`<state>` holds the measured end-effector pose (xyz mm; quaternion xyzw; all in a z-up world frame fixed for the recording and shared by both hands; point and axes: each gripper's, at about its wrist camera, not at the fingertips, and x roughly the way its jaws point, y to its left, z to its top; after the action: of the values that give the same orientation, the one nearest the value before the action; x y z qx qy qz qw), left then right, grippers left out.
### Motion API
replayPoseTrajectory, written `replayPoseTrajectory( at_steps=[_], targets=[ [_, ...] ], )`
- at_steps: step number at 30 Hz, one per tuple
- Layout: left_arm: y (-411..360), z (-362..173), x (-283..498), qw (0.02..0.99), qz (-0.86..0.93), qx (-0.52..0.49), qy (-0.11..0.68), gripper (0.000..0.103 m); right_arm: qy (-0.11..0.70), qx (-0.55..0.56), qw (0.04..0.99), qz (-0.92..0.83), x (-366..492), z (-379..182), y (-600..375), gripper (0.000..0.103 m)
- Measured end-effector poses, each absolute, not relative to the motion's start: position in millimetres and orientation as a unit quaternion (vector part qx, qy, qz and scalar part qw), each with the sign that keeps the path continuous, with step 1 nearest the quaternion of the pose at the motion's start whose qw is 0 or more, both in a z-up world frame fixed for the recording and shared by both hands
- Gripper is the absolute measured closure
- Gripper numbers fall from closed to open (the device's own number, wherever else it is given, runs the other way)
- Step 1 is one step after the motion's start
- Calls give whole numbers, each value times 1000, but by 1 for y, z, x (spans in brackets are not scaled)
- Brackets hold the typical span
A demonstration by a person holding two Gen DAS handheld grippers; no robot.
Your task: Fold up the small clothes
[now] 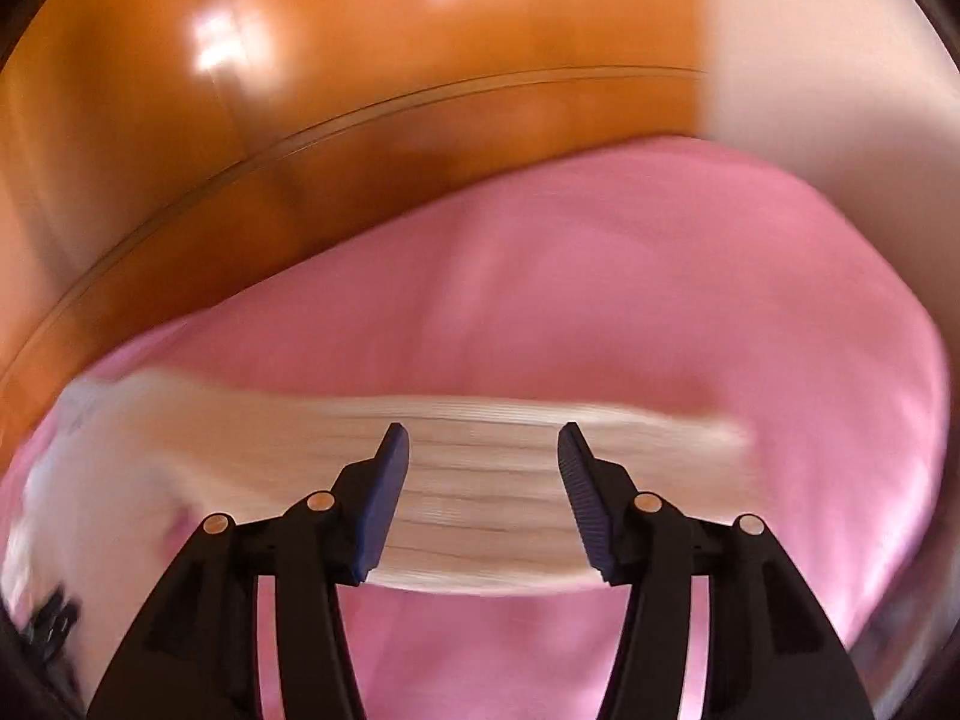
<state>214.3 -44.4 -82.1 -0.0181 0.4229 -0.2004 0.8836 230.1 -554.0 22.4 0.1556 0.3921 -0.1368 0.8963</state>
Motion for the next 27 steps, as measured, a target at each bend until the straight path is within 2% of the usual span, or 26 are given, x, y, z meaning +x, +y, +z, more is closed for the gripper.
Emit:
replayPoseTrajectory(
  at_steps=[2, 3, 6, 9, 11, 14, 15, 16, 17, 18, 23, 24, 27],
  targets=[
    [-44, -81, 214, 884, -201, -19, 423, 11, 415, 139, 896, -73, 268, 18, -523, 55],
    [-44, -81, 214, 884, -202, -20, 422, 11, 428, 127, 893, -52, 287, 13, -508, 59],
    [-42, -80, 214, 883, -203, -24, 421, 11, 470, 96, 878, -10, 346, -8, -479, 61],
    [-40, -79, 214, 883, -206, -27, 421, 10, 506, 74, 859, 8, 395, -28, -470, 59],
    [-39, -79, 214, 883, -208, -29, 421, 10, 541, 56, 839, 25, 413, -47, -466, 54],
    [-38, -79, 214, 882, -210, -33, 420, 9, 556, 42, 828, 50, 417, -53, -467, 55],
    [-38, -79, 214, 882, -212, -35, 420, 9, 559, 43, 827, 54, 416, -53, -468, 65],
    [-38, -79, 214, 881, -213, -35, 420, 9, 557, 39, 827, 57, 415, -52, -467, 84],
    [-38, -79, 214, 881, -214, -36, 420, 8, 553, 23, 831, 58, 413, -50, -464, 92],
    [-38, -79, 214, 881, -214, -36, 420, 8, 547, 5, 835, 55, 410, -48, -460, 95],
    [-40, -79, 215, 881, -214, -34, 421, 7, 497, -61, 865, -28, 426, -36, -452, 97],
    [-40, -79, 215, 881, -214, -33, 421, 7, 501, -74, 861, -48, 433, -43, -449, 103],
    [-41, -79, 215, 881, -214, -34, 421, 7, 514, -78, 852, -63, 432, -62, -446, 103]
  ],
)
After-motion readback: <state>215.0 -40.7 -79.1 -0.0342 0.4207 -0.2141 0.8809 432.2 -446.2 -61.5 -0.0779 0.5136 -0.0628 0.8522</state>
